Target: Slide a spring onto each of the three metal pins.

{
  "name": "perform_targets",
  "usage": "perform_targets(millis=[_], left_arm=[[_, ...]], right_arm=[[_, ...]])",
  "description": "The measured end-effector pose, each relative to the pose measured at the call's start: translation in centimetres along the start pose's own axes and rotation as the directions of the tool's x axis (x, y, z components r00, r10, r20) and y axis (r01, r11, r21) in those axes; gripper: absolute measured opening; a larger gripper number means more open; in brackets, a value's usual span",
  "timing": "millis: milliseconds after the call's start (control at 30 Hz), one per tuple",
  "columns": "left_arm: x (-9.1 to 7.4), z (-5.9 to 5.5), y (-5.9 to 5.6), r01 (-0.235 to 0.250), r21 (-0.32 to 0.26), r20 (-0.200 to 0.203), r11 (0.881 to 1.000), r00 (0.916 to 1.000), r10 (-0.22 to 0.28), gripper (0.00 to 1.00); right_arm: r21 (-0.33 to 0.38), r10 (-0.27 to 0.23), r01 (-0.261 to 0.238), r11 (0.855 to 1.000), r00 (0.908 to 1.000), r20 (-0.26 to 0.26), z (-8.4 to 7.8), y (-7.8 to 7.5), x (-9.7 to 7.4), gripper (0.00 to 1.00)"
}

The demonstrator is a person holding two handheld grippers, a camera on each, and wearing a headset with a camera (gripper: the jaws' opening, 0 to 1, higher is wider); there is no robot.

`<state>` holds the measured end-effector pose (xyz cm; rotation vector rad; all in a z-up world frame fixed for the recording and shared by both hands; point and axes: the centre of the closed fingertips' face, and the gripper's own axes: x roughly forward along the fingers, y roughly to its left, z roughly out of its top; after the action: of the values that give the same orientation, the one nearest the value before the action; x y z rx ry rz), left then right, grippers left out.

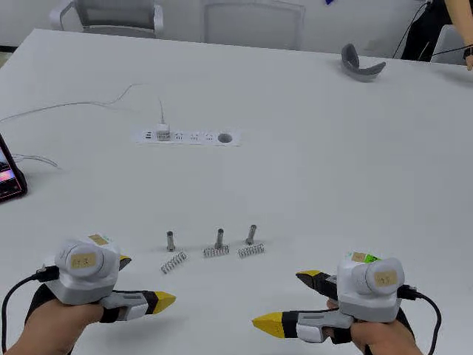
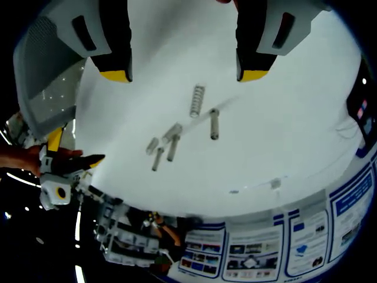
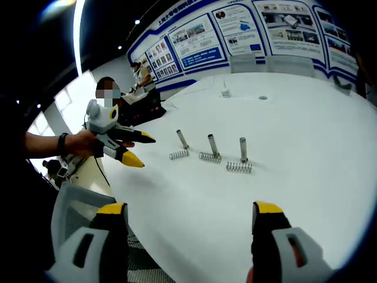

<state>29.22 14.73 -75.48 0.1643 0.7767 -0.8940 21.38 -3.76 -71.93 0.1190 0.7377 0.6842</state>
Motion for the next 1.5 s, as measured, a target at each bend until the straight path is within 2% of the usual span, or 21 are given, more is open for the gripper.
perform_targets(millis=[367, 467, 633, 800, 900, 967, 1033, 1133, 1267, 1500], left_arm=[[1.8, 0.6, -0.1, 0.008, 0.007, 0.005, 1.000, 1.0000, -0.008, 0.67], [2.3, 1.0, 0.1, 0.000, 0.002, 0.024, 1.000, 0.9997, 0.000, 0.63], [3.4, 1.1, 0.2, 0.000, 0.012, 0.017, 1.000, 0.9998, 0.000, 0.59], [4.4, 0.8, 0.7, -0.008, 0.000, 0.006, 1.000, 1.0000, 0.008, 0.54], [4.8, 1.0, 0.8, -0.015, 0.000, 0.005, 1.000, 0.9999, 0.015, 0.49], [5.0, 1.3, 1.2, -0.030, 0.001, 0.026, 1.000, 0.9992, 0.030, 0.43], [5.3, 1.3, 1.2, -0.030, -0.007, 0.026, 1.000, 0.9992, 0.030, 0.40], [5.7, 1.3, 1.2, -0.032, -0.001, 0.025, 0.999, 0.9992, 0.032, 0.36], [6.3, 0.7, 1.3, -0.037, -0.003, 0.008, 0.999, 0.9993, 0.037, 0.30], [6.6, 0.2, 1.6, -0.060, -0.010, -0.001, 0.998, 0.9982, 0.060, 0.21]], right_arm=[[0.002, -0.002, 0.002, 1.000, 1.0000, -0.005, -0.1, -0.2, -0.1, 0.88], [0.005, -0.002, 0.002, 1.000, 1.0000, -0.005, -0.1, -0.3, -0.1, 0.88], [0.007, -0.004, 0.004, 1.000, 0.9999, -0.011, -0.3, -0.5, -0.3, 0.87], [0.009, -0.005, 0.005, 1.000, 0.9999, -0.010, -0.2, -0.7, -0.5, 0.87], [0.012, -0.008, 0.008, 1.000, 0.9999, -0.012, -0.4, -0.9, -0.6, 0.87], [0.020, -0.007, 0.007, 1.000, 0.9999, -0.008, -0.4, -1.0, -0.7, 0.86], [0.024, -0.009, 0.009, 1.000, 0.9999, -0.007, -0.4, -1.0, -0.7, 0.86], [0.022, -0.006, 0.006, 1.000, 0.9999, -0.013, -0.6, -0.9, -0.6, 0.86], [0.024, -0.003, 0.003, 1.000, 0.9999, -0.014, -0.7, -0.9, -0.5, 0.86], [0.023, -0.003, 0.004, 1.000, 0.9999, -0.014, -0.6, -0.9, -0.6, 0.85]])
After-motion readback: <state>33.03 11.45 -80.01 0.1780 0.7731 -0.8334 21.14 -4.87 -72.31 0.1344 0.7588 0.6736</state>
